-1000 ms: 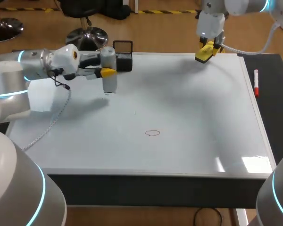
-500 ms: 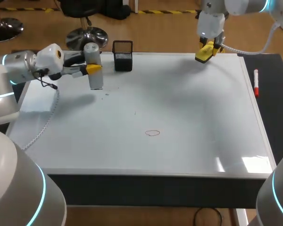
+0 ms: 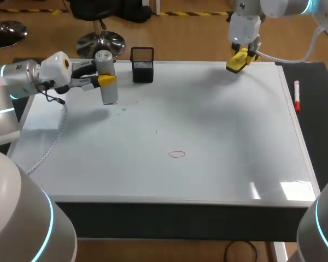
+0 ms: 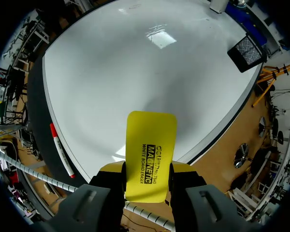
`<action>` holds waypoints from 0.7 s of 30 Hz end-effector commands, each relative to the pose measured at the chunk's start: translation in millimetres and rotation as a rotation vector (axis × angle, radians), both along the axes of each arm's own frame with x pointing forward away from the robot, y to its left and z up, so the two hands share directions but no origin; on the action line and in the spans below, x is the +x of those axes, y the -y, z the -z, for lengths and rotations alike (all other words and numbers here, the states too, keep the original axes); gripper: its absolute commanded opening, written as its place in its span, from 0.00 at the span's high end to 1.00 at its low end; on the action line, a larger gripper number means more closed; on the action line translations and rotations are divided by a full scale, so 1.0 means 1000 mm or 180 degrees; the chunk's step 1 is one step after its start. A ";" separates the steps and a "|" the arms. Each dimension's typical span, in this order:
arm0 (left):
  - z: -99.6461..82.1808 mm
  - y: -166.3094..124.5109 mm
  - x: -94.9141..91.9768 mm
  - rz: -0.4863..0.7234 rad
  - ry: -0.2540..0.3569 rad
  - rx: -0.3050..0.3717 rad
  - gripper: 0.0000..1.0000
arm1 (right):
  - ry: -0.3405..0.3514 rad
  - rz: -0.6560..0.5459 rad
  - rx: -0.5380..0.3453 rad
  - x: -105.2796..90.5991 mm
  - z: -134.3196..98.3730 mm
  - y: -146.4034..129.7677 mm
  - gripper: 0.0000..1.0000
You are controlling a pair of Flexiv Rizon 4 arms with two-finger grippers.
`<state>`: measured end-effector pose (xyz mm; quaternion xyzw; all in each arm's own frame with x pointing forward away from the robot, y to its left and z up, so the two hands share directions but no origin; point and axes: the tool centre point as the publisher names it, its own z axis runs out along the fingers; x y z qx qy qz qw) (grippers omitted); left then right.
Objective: Pick up the inspection probe, press it on each red-marked spot on the whiteboard one by one, put down the probe, pick up the eraser, and wipe off all the red marks.
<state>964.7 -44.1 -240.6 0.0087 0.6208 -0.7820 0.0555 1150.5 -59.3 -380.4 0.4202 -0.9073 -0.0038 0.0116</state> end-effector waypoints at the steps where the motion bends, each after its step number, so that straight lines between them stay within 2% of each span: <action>1: -0.001 0.001 -0.001 -0.0012 0.0004 0.0002 1.00 | -0.0013 -0.0007 -0.0011 0.001 -0.002 0.001 1.00; 9: -0.001 0.001 -0.001 -0.0012 0.0004 0.0002 1.00 | -0.0033 -0.0017 -0.0010 0.000 -0.002 0.000 1.00; 15: -0.001 0.001 -0.001 -0.0012 0.0004 0.0002 1.00 | -0.0166 -0.0257 -0.0100 -0.015 0.003 -0.013 1.00; 21: -0.001 0.001 -0.001 -0.0012 0.0004 0.0002 1.00 | -0.0115 -0.0473 -0.0075 -0.035 -0.001 -0.032 1.00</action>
